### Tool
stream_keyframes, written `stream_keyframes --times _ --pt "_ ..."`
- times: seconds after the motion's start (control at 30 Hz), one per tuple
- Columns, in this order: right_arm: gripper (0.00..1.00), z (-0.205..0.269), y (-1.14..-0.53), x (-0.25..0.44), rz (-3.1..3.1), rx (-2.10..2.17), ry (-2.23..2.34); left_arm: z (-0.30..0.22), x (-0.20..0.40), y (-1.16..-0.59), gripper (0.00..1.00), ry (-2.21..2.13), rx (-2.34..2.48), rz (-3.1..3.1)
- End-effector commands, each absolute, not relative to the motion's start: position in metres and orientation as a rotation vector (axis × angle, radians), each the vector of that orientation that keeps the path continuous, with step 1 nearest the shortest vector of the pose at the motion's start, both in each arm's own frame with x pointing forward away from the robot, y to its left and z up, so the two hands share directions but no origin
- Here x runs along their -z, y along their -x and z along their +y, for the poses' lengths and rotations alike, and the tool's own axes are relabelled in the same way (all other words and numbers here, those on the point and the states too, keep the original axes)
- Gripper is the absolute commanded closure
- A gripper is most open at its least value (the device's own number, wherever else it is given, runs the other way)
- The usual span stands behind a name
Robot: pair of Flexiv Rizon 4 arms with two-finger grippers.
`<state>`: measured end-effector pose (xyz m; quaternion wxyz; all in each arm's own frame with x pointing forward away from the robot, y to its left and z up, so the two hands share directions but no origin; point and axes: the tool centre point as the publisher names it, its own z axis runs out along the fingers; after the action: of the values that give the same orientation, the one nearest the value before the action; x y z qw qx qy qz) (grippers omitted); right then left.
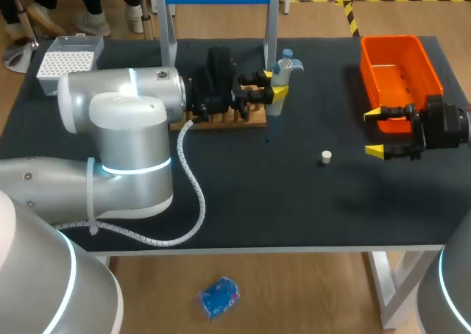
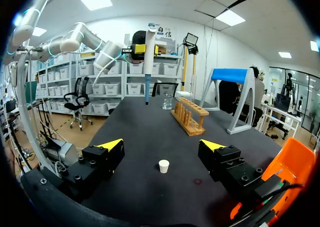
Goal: Invert the test tube, pick up the pipette, mount the tip to pipette, aspirate from beaker and dispense into the tube, eject the tip, return the pipette, and cap with the stopper.
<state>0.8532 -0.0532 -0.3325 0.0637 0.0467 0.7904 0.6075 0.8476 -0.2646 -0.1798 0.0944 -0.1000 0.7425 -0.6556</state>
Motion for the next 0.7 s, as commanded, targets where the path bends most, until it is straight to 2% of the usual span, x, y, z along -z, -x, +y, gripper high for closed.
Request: stream_keyframes --times 0.03,0.53,0.7 --pt "0.0 -0.053 -0.852 0.332 2.388 -1.831 -0.142 -0.233 0.173 -0.833 1.0 0.337 1.929 2.183" --pt "0.0 -0.053 -0.852 0.332 2.388 -1.831 -0.142 -0.128 0.176 -0.802 1.0 0.589 1.825 2.031" --pt "0.0 -0.053 -0.852 0.332 2.388 -1.831 -0.142 -0.128 0.176 -0.802 1.0 0.589 1.825 2.031"
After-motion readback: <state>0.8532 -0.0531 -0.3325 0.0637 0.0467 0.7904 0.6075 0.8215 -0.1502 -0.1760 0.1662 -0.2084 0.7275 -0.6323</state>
